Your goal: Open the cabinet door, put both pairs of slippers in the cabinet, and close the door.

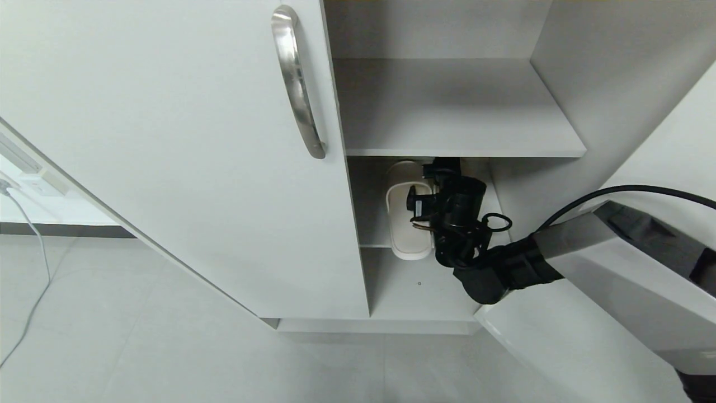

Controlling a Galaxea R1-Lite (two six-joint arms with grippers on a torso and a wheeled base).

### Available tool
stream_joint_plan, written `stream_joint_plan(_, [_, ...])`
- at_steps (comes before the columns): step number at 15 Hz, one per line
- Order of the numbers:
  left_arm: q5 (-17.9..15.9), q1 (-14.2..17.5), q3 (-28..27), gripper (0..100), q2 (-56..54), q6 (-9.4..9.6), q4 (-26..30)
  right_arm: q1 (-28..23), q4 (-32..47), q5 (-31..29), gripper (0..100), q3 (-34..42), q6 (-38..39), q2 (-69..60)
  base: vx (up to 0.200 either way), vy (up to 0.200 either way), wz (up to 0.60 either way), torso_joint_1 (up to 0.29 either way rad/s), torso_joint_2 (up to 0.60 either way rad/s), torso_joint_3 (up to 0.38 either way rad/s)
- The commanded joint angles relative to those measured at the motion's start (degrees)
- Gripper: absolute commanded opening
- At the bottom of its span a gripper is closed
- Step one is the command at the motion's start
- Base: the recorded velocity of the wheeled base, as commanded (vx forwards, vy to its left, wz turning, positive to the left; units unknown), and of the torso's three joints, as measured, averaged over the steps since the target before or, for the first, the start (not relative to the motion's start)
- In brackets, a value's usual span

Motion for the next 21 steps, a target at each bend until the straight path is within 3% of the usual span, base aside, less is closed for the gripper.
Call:
stream_joint_plan(1, [-0.02,0.02,0.00,0,0.07,0.00,0.00,0.93,-3.01,-0.03,100,9.24,-0.01,-8.06,0.000,0.000,0.00,0.000,0.00,0.000])
stream_joint_plan(2, [-0.02,0.02,0.00,0,0.07,0.00,0.00,1.81,-5.47,-0.03,100,14.51,-0.01,-11.31,0.000,0.000,0.00,0.000,0.00,0.000])
stream_joint_plan(3, [-0.02,0.02,0.00,0,0.07,0.08,0.00,1.81,-5.64,-0.03,100,14.95,-0.01,-11.49,0.000,0.000,0.00,0.000,0.00,0.000])
stream_joint_plan(4, [-0.02,0.02,0.00,0,0.07,0.17,0.00,4.62,-10.39,-0.03,100,25.68,-0.01,-16.59,0.000,0.000,0.00,0.000,0.00,0.000])
stream_joint_plan(5, [-0.02,-0.07,0.00,0,0.07,0.17,0.00,6.29,-13.38,-0.03,100,31.48,-0.01,-18.61,0.000,0.000,0.00,0.000,0.00,0.000])
stream_joint_plan(8, [-0.02,0.02,0.00,0,0.07,0.17,0.00,9.72,-20.94,-0.11,100,39.83,-0.01,-19.93,0.000,0.000,0.00,0.000,0.00,0.000])
stream_joint_plan(11, [-0.02,0.02,0.00,0,0.07,0.08,0.00,11.30,-21.55,-0.55,100,40.97,-0.19,-19.84,0.000,0.000,0.00,0.000,0.00,0.000])
stream_joint_plan(21, [-0.02,0.02,0.00,0,0.07,0.08,0.00,11.30,-21.64,-0.55,100,41.67,-0.19,-19.84,-0.200,0.000,0.00,0.003,0.00,0.003])
